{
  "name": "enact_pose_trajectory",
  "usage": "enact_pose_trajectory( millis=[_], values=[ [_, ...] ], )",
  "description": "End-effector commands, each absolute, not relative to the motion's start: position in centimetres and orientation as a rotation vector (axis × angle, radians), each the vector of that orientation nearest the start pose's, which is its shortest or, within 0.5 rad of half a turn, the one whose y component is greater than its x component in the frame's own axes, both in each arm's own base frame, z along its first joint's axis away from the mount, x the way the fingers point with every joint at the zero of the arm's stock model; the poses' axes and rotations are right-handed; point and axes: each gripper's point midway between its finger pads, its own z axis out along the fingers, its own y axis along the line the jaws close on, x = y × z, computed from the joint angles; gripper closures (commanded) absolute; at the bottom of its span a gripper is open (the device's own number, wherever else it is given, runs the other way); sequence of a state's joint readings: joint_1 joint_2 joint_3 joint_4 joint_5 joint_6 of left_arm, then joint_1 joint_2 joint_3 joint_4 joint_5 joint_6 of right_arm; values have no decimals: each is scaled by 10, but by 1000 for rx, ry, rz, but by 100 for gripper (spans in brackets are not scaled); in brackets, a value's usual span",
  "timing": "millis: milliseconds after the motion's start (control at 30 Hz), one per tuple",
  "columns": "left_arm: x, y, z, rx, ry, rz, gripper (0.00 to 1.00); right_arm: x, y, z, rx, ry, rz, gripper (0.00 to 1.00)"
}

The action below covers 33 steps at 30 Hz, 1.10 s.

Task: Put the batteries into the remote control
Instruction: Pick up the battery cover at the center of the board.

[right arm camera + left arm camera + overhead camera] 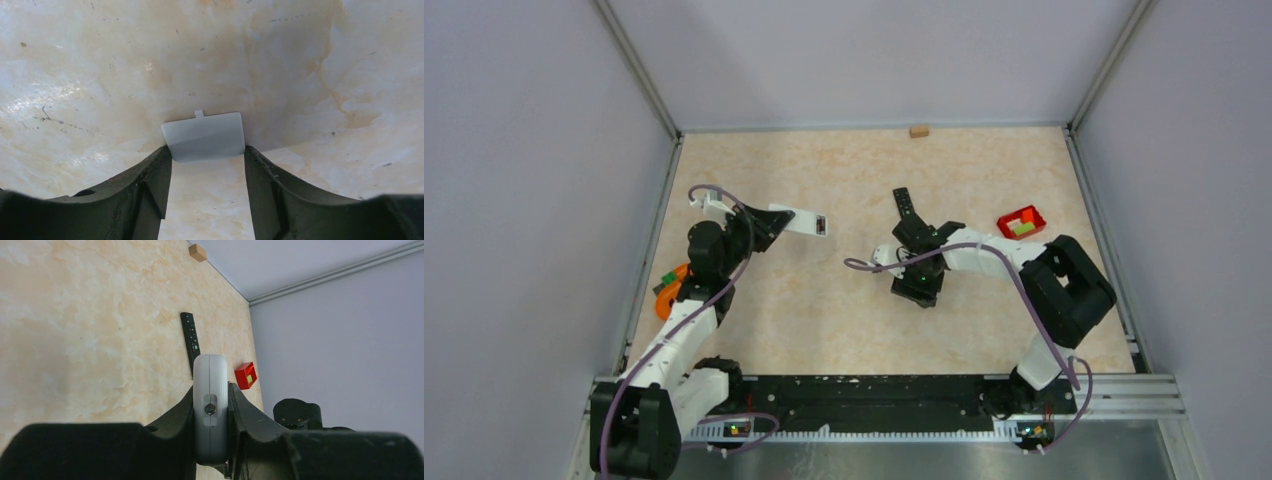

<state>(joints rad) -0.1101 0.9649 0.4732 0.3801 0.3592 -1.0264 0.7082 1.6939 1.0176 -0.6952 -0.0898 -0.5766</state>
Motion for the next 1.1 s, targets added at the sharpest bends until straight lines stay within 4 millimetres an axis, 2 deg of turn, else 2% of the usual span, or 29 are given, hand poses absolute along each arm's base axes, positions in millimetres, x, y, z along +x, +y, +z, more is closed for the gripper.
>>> enact_pose_trajectory(
  millis=[0, 133, 433, 633, 767, 933, 1067],
  values=[
    [327, -132, 249, -481, 1662, -1158, 100, 225, 190, 7, -1807, 2362, 214, 49],
    [325, -134, 252, -447, 1663, -1158, 100, 229, 195, 13, -1788, 2330, 220, 54],
    [319, -143, 237, -417, 1716, -1170, 100, 241, 228, 66, -1663, 2086, 351, 53],
    [310, -167, 222, -349, 1732, -1271, 100, 240, 244, 99, -1580, 1992, 437, 53],
    [304, -186, 218, -268, 1739, -1317, 100, 254, 257, 131, -1399, 1919, 428, 55],
    [302, -207, 203, -202, 1788, -1318, 100, 256, 269, 165, -1238, 1852, 481, 54],
    [298, -224, 198, -150, 1802, -1365, 100, 259, 276, 178, -1136, 1876, 493, 54]
  ],
)
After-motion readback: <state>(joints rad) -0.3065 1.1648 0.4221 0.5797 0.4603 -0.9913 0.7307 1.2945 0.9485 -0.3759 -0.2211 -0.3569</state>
